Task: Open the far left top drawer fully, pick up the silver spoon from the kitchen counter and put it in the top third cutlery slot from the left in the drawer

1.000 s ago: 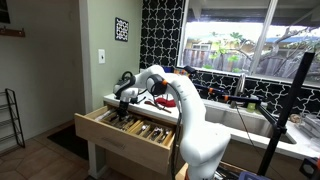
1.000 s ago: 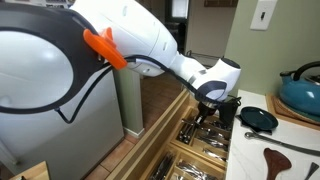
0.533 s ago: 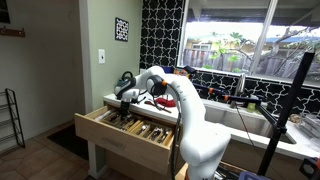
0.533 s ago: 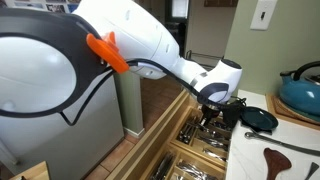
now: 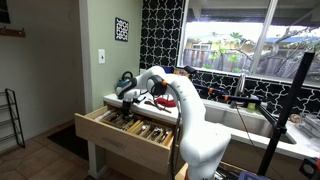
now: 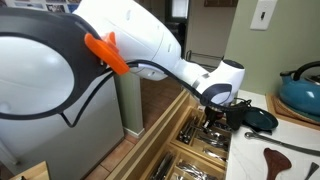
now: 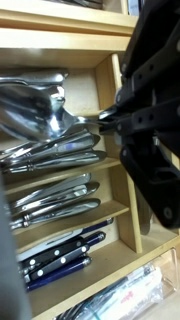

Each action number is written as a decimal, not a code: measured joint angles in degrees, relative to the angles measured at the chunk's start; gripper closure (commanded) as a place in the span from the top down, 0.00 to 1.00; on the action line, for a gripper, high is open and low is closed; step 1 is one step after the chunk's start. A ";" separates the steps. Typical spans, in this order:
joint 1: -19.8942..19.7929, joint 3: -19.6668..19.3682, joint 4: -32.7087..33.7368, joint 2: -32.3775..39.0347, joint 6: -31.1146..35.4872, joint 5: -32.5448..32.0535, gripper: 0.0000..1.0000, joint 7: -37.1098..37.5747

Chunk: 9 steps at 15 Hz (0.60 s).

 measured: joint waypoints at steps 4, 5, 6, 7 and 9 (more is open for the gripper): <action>-0.04 -0.36 0.00 0.14 0.40 -0.93 0.02 1.05; -0.06 -0.46 0.01 0.20 0.51 -1.11 0.02 1.16; -0.07 -0.57 0.02 0.28 0.70 -1.34 0.02 1.30; -0.08 -0.63 0.04 0.38 0.97 -1.59 0.02 1.51; -0.10 -0.74 0.18 0.65 1.46 -1.99 0.02 2.11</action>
